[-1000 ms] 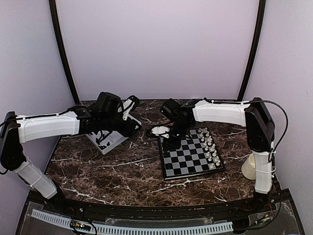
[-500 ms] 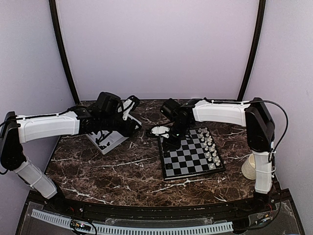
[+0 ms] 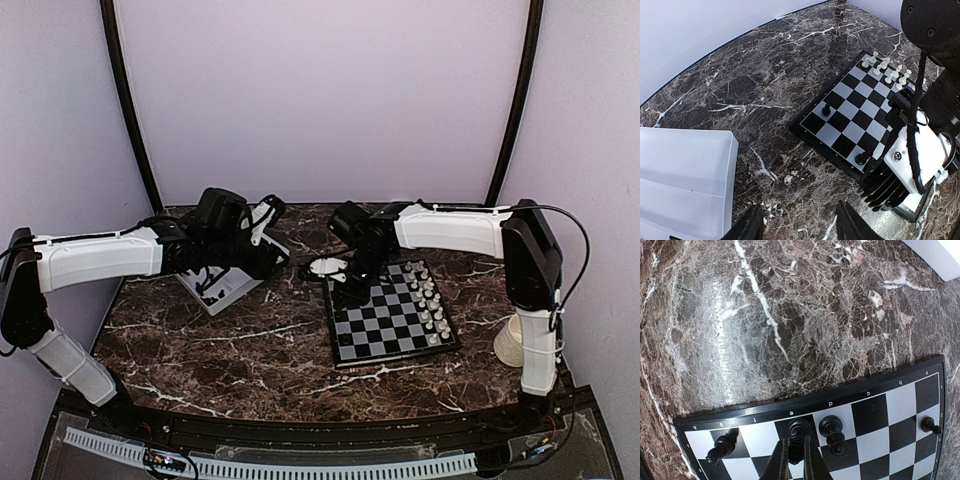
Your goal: Set up the chess pieces on the board
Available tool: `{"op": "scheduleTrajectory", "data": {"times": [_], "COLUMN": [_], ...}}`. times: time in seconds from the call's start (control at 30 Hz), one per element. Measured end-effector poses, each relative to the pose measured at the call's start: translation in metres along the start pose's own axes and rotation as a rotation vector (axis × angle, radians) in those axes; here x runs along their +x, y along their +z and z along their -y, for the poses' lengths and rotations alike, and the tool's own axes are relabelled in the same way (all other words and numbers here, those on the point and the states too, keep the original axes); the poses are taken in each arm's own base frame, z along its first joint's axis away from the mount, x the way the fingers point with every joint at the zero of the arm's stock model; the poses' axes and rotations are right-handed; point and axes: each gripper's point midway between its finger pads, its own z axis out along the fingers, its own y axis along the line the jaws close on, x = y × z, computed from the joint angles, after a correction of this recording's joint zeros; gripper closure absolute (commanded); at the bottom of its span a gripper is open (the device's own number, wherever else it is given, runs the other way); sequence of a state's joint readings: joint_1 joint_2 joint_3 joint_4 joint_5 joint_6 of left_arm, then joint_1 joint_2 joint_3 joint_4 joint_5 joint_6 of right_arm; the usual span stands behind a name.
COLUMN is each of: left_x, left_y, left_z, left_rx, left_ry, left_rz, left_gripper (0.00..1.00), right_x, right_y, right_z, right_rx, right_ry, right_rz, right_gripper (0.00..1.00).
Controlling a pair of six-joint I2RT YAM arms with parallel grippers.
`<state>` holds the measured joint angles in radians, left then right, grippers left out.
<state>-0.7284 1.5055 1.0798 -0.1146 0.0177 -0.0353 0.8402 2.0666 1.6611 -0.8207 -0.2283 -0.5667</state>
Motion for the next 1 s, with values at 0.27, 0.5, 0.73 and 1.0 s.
{"op": "scheduleTrajectory", "data": {"times": [0.27,0.5,0.73,1.0], "left_x": [-0.0002,-0.0004,-0.0003,-0.0003], "left_y": [0.0000,-0.0001,-0.0001,-0.0001], "left_z": [0.0001,0.0001,0.0001,0.0001], "left_rx": [0.000,0.001,0.001,0.000], "left_ry": [0.000,0.000,0.000,0.000], "left_rz": [0.000,0.001,0.000,0.000], "left_gripper": [0.48,0.48,0.48,0.48], "right_x": [0.0047,0.0068,0.0079,0.0069], "right_y": [-0.0022,-0.0026,-0.0026,-0.0077], "right_z": [-0.0037,-0.0056,-0.0068,-0.0080], "right_rx": [-0.007,-0.012,-0.016,-0.021], "right_ry": [0.004,0.005,0.011,0.026], "right_rz": [-0.011,-0.015,-0.020,-0.029], "right_gripper": [0.96,0.96,0.78,0.65]}}
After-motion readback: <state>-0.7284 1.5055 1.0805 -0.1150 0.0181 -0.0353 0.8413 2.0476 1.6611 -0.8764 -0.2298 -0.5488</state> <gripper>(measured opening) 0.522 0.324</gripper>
